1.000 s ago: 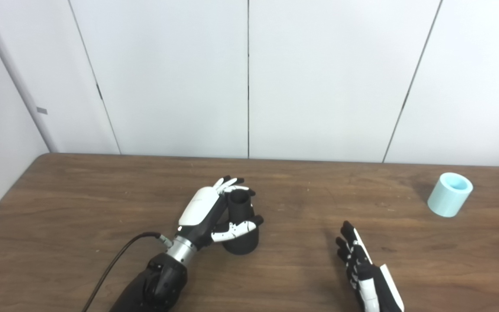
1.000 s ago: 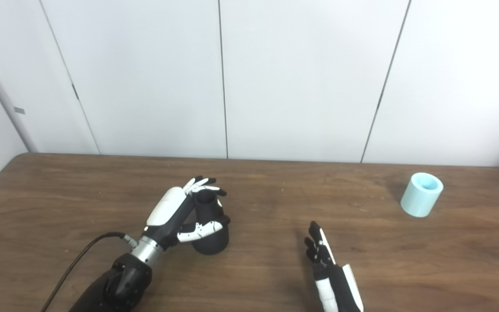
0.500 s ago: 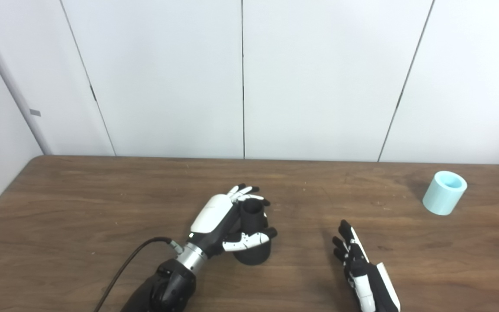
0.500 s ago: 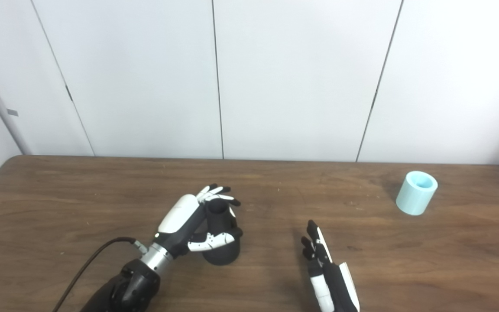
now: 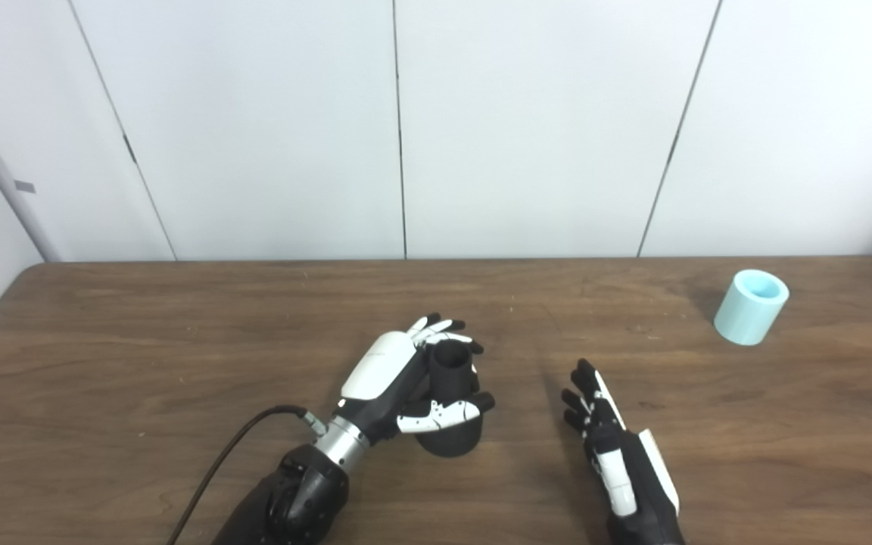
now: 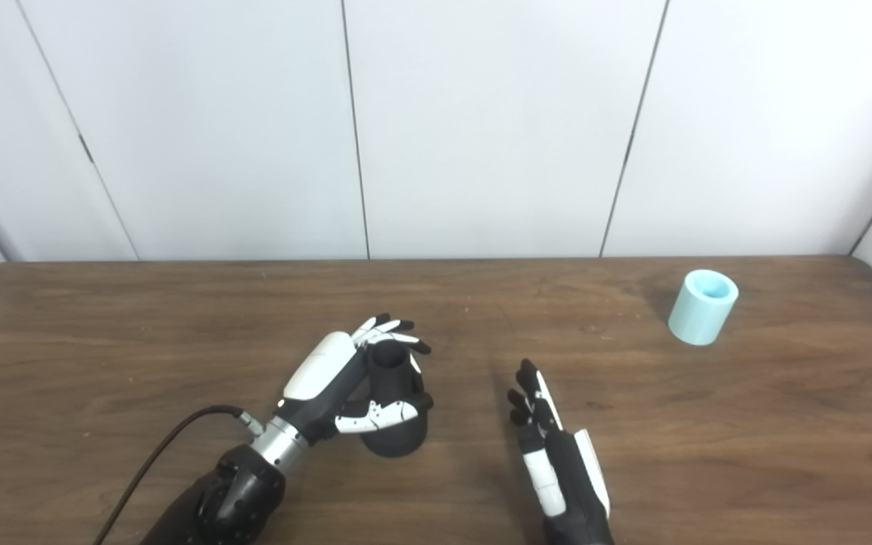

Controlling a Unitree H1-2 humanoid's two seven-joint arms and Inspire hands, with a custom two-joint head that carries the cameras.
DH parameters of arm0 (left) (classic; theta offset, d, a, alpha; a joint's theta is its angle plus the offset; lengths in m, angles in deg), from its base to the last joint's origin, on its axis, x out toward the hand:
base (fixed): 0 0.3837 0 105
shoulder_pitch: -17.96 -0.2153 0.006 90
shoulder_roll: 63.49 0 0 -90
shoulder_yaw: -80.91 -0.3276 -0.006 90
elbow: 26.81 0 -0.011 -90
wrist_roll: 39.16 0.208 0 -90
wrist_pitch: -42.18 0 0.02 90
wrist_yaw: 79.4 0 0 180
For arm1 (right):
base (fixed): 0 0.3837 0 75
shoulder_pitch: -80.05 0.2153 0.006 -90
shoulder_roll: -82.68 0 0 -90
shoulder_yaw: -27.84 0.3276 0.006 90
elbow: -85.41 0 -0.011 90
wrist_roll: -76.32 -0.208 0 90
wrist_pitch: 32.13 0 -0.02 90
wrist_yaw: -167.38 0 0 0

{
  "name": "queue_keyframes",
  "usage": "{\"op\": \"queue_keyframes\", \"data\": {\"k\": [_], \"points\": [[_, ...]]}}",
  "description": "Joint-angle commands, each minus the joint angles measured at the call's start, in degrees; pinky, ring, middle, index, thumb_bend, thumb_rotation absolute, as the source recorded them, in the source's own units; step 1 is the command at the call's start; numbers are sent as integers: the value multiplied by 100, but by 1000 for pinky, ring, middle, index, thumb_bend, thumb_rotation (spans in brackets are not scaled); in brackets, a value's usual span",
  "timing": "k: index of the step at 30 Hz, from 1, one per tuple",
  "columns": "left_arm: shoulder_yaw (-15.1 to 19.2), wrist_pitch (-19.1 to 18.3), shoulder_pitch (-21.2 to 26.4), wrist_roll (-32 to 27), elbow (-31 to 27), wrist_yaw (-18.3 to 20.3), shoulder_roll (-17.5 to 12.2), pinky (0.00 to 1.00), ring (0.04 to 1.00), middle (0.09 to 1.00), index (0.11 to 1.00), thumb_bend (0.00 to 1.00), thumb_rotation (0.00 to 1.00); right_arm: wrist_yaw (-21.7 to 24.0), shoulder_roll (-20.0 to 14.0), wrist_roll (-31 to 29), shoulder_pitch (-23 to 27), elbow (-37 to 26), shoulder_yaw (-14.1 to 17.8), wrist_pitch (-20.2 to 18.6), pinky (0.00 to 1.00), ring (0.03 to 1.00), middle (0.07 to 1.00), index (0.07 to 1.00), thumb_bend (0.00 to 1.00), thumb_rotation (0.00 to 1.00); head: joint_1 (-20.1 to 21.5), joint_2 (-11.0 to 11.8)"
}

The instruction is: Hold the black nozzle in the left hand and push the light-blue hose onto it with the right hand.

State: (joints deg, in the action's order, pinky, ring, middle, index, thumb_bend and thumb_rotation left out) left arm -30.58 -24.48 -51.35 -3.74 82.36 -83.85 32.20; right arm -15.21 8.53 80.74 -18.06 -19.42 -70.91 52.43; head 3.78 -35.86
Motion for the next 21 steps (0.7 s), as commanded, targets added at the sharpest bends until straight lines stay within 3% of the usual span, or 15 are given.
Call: {"op": "queue_keyframes", "data": {"k": [1, 10, 16, 21], "points": [[-530, 117, -1627, -63, 1002, -21, 363, 1000, 905, 740, 335, 457, 758, -52, 247, 90, -231, -440, -87, -20, 931, 955, 985, 1000, 741, 1000, 11, -5], [-496, 210, -1563, -55, 1159, -105, 344, 1000, 905, 740, 334, 453, 759, -90, 203, 89, -102, -737, -33, -313, 932, 957, 986, 1000, 759, 1000, 141, 3], [-484, 148, -1590, -50, 1133, -99, 348, 1000, 905, 740, 345, 456, 760, -190, -112, 160, 304, -1243, 456, -365, 989, 998, 1000, 1000, 738, 1000, 83, 30], [-476, 171, -1589, -45, 1199, -139, 358, 1000, 909, 740, 343, 457, 759, -236, -718, 782, 939, -1460, 994, -276, 917, 943, 988, 1000, 726, 1000, 76, 45]]}}
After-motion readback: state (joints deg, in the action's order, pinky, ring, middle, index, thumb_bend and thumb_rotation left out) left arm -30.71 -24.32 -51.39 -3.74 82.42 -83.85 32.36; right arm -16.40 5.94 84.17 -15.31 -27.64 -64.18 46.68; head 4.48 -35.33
